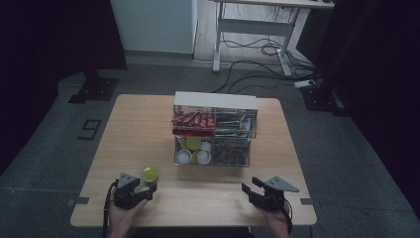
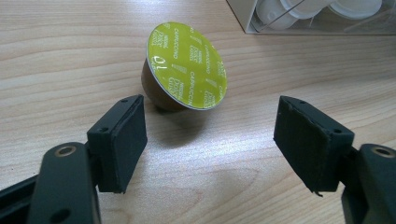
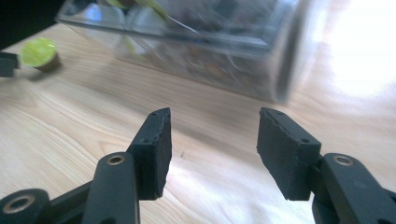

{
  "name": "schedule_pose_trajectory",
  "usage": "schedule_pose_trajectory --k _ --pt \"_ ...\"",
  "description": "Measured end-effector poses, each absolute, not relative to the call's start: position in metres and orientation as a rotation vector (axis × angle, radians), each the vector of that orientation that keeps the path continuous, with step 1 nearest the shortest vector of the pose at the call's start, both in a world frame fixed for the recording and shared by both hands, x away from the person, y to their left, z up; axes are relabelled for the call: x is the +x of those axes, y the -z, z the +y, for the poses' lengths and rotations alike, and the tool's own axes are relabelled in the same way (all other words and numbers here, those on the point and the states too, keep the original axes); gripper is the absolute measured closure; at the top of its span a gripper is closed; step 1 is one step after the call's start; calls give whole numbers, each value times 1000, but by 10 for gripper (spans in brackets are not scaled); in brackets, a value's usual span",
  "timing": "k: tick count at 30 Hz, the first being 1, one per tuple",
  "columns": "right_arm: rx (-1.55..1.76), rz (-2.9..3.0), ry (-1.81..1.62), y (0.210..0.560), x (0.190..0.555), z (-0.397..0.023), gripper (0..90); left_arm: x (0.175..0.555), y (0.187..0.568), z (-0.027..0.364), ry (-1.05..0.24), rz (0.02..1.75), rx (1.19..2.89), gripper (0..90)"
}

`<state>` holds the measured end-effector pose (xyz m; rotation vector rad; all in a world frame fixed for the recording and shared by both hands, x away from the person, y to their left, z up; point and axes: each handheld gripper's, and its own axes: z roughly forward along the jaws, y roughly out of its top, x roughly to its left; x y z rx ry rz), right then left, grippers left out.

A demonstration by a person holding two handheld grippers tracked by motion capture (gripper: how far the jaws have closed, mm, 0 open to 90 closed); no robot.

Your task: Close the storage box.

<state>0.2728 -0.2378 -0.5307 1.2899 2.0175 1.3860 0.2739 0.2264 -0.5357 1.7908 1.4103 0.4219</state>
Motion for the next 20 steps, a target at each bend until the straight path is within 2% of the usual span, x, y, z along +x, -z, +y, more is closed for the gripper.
schedule_pose_trajectory --k 7,20 --pt "1370 2003 -1311 544 270 -256 444 275 536 226 -411 1406 1801 257" --pt "1415 1980 -1289 547 278 -271 443 276 538 223 -400 1399 1819 257"
